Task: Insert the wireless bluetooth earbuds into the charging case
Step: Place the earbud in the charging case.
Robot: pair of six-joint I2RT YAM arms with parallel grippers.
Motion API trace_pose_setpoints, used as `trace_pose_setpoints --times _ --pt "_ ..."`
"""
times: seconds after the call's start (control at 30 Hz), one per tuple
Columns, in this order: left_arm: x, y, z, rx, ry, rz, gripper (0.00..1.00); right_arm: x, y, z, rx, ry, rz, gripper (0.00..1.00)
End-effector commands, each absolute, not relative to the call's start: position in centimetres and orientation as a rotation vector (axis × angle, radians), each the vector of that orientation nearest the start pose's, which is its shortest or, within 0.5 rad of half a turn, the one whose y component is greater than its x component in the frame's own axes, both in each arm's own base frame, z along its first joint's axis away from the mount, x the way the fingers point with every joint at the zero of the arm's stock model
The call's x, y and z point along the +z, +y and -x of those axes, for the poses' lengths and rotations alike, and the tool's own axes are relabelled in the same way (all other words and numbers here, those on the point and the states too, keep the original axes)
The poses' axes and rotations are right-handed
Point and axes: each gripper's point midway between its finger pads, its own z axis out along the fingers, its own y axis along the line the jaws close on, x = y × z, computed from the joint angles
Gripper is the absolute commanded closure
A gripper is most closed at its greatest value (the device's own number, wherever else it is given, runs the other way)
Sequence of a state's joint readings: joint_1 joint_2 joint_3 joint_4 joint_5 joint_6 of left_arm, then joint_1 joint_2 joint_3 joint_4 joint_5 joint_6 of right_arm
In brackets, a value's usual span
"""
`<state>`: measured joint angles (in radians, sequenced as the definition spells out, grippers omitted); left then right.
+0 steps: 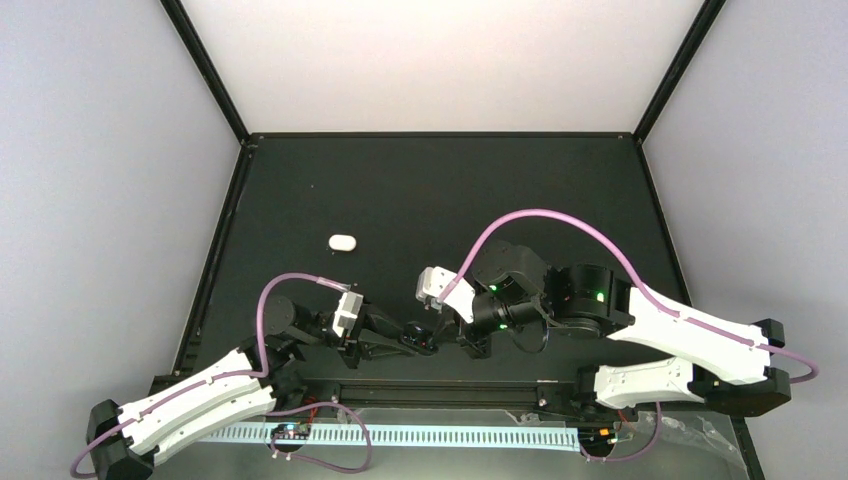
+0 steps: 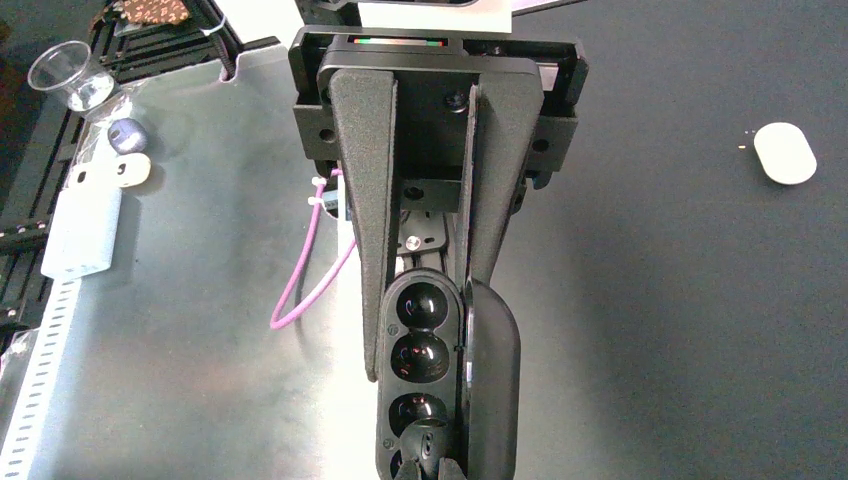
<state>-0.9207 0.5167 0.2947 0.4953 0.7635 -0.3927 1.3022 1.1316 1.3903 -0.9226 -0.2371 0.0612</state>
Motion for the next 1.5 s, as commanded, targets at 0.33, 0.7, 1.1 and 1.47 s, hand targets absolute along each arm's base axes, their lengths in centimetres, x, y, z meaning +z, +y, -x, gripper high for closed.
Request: trace_pose_setpoints --times 0.33,0.7,1.1,1.47 --pt "33.08 -25.23 -3.86 -1.551 1.038 -1.078 0.98 32.82 32.47 -4.23 0.963 1.850 1.521 0.99" --pt "32.98 -25.26 -3.99 -1.545 1.042 -1.074 0.99 32.93 32.66 -4.23 0.967 1.842 1.514 0.99" --pt "33.05 -25.24 -4.07 -1.542 1.043 -1.066 0.98 32.57 32.69 -4.11 0.968 1.853 1.520 0.99" --pt "33.39 -25.04 -4.20 -1.533 1.036 -1.047 0.98 32.39 32.87 -4.38 0.961 1.879 1.495 0.99"
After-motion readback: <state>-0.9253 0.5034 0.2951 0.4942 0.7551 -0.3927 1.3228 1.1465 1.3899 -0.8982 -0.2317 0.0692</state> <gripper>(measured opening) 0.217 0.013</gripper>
